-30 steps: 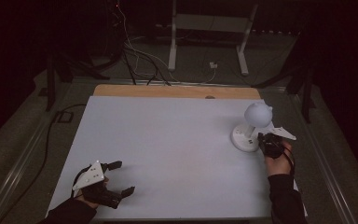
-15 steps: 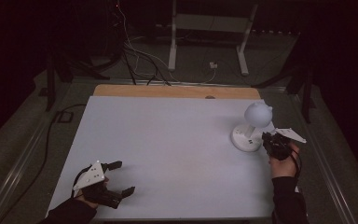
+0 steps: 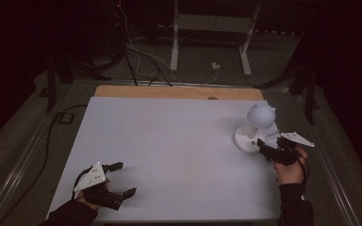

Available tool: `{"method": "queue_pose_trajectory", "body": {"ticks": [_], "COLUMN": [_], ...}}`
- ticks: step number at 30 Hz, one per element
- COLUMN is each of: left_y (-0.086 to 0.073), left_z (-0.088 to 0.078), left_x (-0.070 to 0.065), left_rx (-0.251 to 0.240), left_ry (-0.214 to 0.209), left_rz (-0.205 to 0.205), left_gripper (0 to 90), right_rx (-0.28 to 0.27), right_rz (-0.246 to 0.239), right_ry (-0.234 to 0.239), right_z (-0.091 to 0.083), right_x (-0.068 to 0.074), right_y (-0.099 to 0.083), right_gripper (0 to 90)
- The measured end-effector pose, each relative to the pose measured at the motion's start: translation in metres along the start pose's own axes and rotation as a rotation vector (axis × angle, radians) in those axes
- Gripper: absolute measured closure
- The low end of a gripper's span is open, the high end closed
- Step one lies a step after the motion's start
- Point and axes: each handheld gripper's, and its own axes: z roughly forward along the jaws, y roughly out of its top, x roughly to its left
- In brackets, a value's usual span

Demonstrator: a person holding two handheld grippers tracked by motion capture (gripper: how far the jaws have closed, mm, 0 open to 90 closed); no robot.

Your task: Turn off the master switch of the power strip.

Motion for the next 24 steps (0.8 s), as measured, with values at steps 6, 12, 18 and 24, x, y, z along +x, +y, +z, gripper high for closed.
{"method": "queue_pose_trajectory", "body": {"ticks": [6,12,18,24], "left_y": [0.0,0.0,0.0,0.0], "left_z": [0.0,-0.001,0.0,-0.001], "left_x": [0.0,0.0,0.0,0.0], "left_rx": [-0.004,-0.006,-0.006,-0.007], "left_ry": [-0.002,-0.002,-0.003,-0.003], "left_rz": [-0.001,-0.003,-0.004,-0.005], "left_gripper": [0.3,0.3,0.3,0.3], "right_rx": [-0.004,0.016,-0.016,-0.022], "right_rz": [-0.011,-0.055,-0.103,-0.13], "right_ry": [0.116,0.147,0.22,0.309], "right_z": [-0.009,-0.017,-0.029,-0.037], "right_x": [0.011,0.023,0.043,0.058], "right_y": [-0.001,0.001,-0.003,-0.009], "right_gripper": [0.0,0.1,0.0,0.0]}}
